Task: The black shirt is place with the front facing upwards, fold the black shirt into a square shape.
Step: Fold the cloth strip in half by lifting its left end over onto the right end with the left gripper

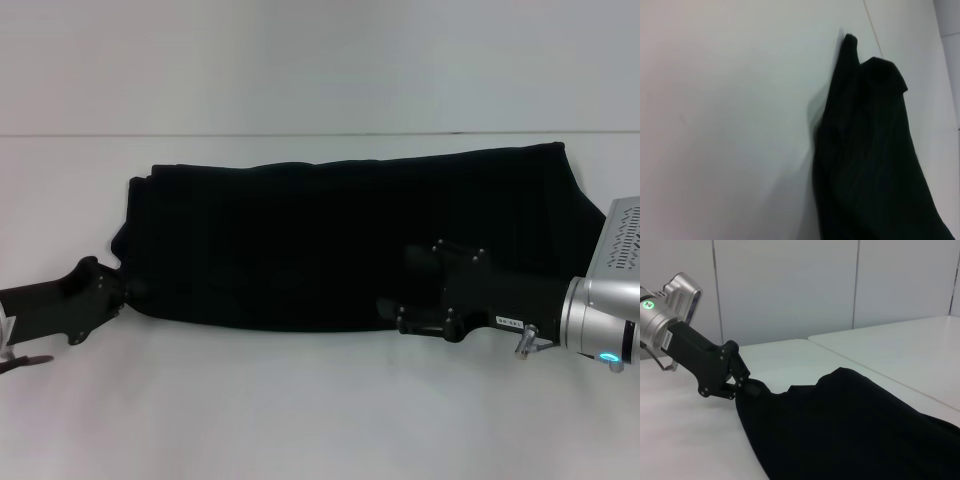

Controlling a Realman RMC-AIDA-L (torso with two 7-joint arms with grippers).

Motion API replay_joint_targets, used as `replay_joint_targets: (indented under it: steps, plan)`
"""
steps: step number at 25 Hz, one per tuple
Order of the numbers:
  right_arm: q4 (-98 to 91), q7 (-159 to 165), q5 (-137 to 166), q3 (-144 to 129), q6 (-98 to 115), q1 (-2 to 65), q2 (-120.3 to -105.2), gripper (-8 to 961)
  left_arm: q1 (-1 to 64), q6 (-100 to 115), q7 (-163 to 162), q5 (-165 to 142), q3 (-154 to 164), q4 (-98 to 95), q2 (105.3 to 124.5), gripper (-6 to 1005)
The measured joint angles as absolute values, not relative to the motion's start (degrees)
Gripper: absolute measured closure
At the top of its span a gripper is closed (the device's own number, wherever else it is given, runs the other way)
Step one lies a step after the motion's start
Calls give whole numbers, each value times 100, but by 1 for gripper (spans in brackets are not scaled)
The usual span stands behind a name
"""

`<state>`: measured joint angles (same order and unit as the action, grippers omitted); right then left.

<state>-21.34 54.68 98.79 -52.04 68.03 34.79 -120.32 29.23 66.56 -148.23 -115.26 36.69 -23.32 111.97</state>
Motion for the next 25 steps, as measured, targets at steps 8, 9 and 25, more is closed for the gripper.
replay_joint_targets:
  steps: [8,9,25]
  plan:
    - [-2135,5480,9843,-5122,6802,3363,-12012,88,2717,6675,-14726,-11517,3105,-2544,11114,979]
    - [-2135,5481,9838,-5117,6802,3352,-12013,88,2686,6671,-14701,-11526,2990,-2567,11070,979]
    - [-1992,5493,9826,-4937,6802,3089,-11997,87,2932,6937,-14597,-11473,2276,-2773,10699,979]
